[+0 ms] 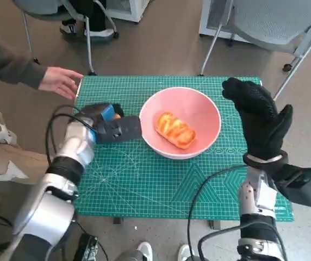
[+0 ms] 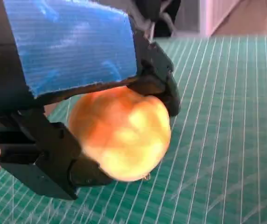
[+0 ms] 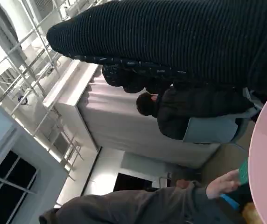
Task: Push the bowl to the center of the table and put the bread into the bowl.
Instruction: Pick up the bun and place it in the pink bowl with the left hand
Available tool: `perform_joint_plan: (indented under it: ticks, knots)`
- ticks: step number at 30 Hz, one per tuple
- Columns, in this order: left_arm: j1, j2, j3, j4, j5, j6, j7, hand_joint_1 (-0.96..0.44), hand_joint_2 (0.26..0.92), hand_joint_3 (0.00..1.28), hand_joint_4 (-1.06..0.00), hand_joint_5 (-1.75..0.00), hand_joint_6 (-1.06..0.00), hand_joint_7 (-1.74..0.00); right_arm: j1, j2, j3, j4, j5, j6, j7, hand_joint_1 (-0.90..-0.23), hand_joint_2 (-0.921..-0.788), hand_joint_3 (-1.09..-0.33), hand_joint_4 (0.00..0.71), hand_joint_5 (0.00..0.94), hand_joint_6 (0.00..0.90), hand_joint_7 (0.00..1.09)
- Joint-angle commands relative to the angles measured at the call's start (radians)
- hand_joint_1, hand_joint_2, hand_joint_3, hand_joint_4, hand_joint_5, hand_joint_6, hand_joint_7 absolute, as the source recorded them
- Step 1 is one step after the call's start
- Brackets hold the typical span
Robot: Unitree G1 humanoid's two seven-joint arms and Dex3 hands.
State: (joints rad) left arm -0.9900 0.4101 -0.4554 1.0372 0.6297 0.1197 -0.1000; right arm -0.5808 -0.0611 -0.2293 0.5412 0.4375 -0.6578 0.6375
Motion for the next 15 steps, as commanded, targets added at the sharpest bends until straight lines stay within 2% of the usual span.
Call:
perform_joint_plan:
  ticks: [1, 4, 6, 8, 9, 11, 15]
  knots:
    - [0.109, 0.079, 0.071, -0.378, -0.003, 0.032, 0.010, 0.01, 0.680, 0.55, -0.55, -1.57, -0.72, -0.96, 0.010, 0.002, 0.006, 0.007, 0.007, 0.015, 0.008, -0.648, -0.921, -0.759, 0.232, 0.000, 0.091, 0.50]
    - [0.170, 0.094, 0.113, -0.570, 0.002, 0.045, 0.020, 0.01, 0.661, 0.54, -0.63, -1.48, -0.73, -0.94, 0.009, 0.002, 0.006, 0.009, 0.006, 0.016, 0.008, -0.648, -0.921, -0.761, 0.231, 0.000, 0.090, 0.50]
    - [0.206, 0.097, 0.137, -0.673, 0.005, 0.041, 0.031, 0.01, 0.676, 0.49, -0.68, -1.41, -0.74, -0.93, 0.008, 0.003, 0.007, 0.010, 0.007, 0.018, 0.010, -0.648, -0.921, -0.761, 0.231, 0.000, 0.090, 0.50]
    - [0.229, 0.096, 0.150, -0.733, 0.008, 0.039, 0.036, 0.00, 0.756, 0.32, -0.74, -1.30, -0.74, -0.92, 0.007, 0.003, 0.006, 0.010, 0.008, 0.020, 0.011, -0.648, -0.921, -0.761, 0.231, 0.000, 0.089, 0.50]
    - [0.243, 0.096, 0.159, -0.771, 0.010, 0.036, 0.040, 0.00, 0.769, 0.29, -0.74, -1.29, -0.74, -0.91, 0.007, 0.003, 0.007, 0.010, 0.009, 0.022, 0.011, -0.648, -0.921, -0.761, 0.231, 0.000, 0.089, 0.50]
    - [0.273, 0.092, 0.177, -0.850, 0.013, 0.026, 0.052, 0.00, 0.838, 0.15, -0.78, -1.18, -0.71, -0.99, 0.006, 0.003, 0.007, 0.009, 0.011, 0.024, 0.014, -0.648, -0.921, -0.761, 0.231, 0.000, 0.089, 0.50]
    - [0.316, 0.082, 0.203, -0.958, 0.014, 0.002, 0.072, 0.00, 0.882, 0.07, -0.80, -1.07, -0.68, -1.09, 0.007, 0.002, 0.008, 0.005, 0.013, 0.027, 0.017, -0.648, -0.921, -0.761, 0.231, 0.000, 0.088, 0.50]
